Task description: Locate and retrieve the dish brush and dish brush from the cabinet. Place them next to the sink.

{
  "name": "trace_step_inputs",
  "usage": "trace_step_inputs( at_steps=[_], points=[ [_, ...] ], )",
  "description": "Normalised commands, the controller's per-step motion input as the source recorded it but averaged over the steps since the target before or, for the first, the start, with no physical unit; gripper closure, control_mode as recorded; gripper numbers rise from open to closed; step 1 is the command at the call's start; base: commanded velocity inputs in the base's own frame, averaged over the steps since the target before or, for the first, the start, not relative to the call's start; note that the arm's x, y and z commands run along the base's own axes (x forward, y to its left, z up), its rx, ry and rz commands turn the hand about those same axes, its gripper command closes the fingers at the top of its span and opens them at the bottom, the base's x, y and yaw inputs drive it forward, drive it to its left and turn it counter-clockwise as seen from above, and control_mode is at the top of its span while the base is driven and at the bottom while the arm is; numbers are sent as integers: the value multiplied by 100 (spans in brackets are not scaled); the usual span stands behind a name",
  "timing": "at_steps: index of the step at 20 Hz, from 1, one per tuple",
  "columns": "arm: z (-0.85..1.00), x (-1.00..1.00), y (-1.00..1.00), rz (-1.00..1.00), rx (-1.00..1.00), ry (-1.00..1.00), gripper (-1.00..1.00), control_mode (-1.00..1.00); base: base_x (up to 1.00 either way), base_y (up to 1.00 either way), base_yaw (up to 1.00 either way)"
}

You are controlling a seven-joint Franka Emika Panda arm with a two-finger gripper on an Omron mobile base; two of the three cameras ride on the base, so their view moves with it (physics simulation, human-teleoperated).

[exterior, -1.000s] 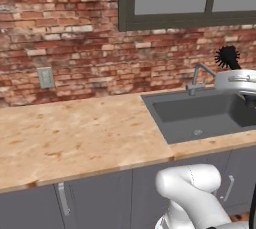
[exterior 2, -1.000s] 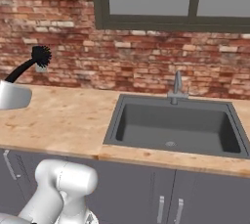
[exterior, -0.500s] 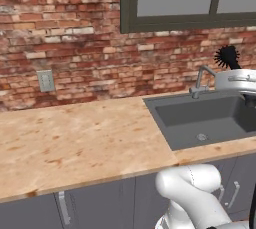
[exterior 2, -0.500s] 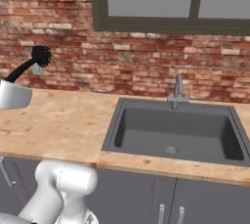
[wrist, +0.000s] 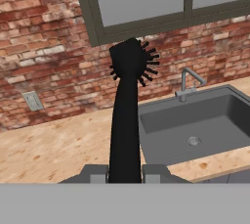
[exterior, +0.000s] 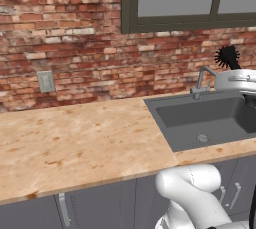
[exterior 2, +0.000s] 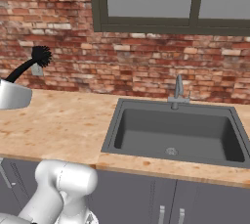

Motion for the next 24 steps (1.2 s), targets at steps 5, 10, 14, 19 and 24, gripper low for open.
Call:
trace_step_inputs(
  at_steps=[5,10,14,19,24],
  points=[
    [-9,28,5,2,0,0,100,-100,0,0,0],
    [-32,82,10,3,0,10,100,-100,0,0,0],
    [-38,75,1,0,0,13,100,-100,0,0,0],
    [-56,69,0,1,-2,16,100,-100,0,0,0],
    [-74,81,0,0,-9,7,100,-100,0,0,0]
  ],
)
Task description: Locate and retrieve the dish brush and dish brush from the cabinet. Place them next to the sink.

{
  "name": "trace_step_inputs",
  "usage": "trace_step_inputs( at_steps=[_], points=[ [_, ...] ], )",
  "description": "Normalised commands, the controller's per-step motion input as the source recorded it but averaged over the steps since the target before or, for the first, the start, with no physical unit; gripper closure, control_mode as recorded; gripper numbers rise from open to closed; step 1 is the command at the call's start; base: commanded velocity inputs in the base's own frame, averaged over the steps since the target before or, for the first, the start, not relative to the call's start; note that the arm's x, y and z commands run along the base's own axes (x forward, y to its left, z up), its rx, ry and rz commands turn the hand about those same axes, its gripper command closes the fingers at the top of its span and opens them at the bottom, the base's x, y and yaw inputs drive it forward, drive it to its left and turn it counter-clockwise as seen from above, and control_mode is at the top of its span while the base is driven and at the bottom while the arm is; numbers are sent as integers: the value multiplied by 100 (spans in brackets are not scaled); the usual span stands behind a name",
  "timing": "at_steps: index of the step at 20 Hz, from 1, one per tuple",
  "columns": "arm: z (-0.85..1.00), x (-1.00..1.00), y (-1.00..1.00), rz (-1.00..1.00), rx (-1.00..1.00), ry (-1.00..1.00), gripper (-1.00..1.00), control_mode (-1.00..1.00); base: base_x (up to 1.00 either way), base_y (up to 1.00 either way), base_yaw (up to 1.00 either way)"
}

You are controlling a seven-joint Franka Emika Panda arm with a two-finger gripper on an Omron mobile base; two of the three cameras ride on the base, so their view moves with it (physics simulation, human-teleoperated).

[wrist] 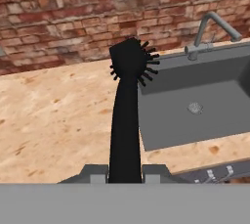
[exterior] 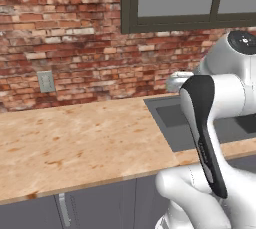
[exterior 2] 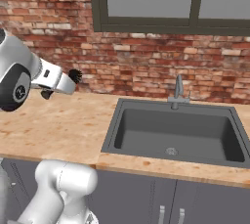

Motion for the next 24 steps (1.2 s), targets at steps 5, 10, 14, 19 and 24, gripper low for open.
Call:
trace_step_inputs(
  at_steps=[5,10,14,19,24],
  points=[
    [-67,78,0,3,-3,3,100,-100,0,0,0],
    [-56,73,-6,3,1,1,100,-100,0,0,0],
    [-54,61,-8,0,0,7,100,-100,0,0,0],
    [-51,55,-1,0,0,11,100,-100,0,0,0],
    [-56,46,-5,0,0,12,100,-100,0,0,0]
  ],
)
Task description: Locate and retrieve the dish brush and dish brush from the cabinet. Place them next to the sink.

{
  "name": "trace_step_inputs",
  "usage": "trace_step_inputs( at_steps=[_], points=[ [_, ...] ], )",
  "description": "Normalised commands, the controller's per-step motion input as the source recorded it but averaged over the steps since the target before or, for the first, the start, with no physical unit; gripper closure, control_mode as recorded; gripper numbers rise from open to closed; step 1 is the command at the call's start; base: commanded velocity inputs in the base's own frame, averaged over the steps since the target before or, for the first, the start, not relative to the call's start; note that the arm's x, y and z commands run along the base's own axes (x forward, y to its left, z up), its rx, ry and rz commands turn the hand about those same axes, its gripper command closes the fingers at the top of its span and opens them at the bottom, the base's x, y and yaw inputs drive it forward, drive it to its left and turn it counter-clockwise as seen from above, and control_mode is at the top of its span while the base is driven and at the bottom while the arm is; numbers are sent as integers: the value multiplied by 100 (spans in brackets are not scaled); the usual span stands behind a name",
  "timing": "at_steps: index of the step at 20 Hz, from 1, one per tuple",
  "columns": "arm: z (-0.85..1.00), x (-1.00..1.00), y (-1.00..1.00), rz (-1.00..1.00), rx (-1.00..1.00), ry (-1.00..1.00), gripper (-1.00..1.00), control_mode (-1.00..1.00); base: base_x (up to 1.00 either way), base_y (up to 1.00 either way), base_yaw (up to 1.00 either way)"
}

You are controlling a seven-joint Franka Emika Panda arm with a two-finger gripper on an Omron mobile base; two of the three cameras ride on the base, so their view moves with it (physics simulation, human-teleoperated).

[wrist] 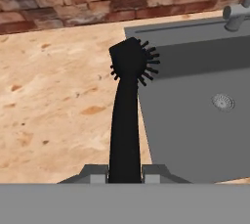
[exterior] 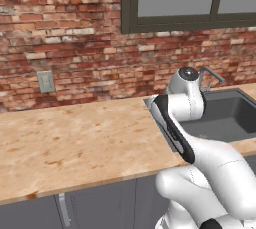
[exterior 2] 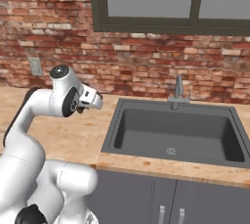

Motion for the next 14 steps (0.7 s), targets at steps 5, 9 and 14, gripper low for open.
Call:
trace_step_inputs(
  at_steps=[5,9,14],
  points=[
    [-53,48,-7,0,1,6,100,-100,0,0,0],
    [-57,57,-7,0,2,0,100,-100,0,0,0],
    [-58,61,-1,0,2,0,100,-100,0,0,0]
  ],
)
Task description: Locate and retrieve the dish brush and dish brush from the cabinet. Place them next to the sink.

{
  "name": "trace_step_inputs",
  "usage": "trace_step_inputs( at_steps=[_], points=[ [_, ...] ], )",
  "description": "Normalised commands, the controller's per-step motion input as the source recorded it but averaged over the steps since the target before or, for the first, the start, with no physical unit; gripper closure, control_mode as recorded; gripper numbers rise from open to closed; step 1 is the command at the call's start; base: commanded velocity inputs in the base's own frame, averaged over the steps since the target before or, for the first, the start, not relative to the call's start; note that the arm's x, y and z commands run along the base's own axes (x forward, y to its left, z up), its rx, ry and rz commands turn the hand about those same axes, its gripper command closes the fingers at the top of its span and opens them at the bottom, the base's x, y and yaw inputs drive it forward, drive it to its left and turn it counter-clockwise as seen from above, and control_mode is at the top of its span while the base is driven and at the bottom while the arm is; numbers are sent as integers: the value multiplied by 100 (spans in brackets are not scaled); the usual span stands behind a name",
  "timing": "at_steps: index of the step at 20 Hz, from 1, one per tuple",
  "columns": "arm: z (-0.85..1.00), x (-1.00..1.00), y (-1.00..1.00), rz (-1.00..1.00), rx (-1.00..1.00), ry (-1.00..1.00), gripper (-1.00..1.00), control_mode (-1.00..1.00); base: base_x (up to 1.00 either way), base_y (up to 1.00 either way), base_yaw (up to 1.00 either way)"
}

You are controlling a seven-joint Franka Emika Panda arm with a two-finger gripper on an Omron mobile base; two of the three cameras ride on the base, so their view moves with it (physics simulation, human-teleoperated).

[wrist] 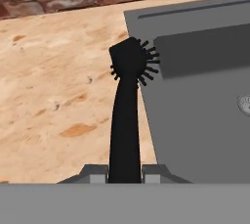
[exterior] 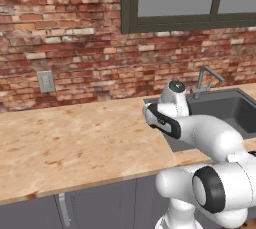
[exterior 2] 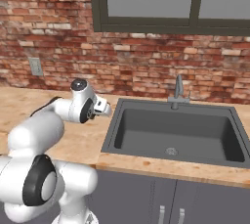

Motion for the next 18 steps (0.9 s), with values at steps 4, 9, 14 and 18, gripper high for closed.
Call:
trace_step_inputs(
  at_steps=[4,9,14,18],
  points=[
    [-51,57,0,0,0,0,100,-100,0,0,0],
    [-30,34,0,0,0,-2,100,-100,0,0,0],
    [-26,21,0,0,3,0,100,-100,0,0,0],
    [-30,19,0,0,3,0,-100,-100,0,0,0]
  ],
)
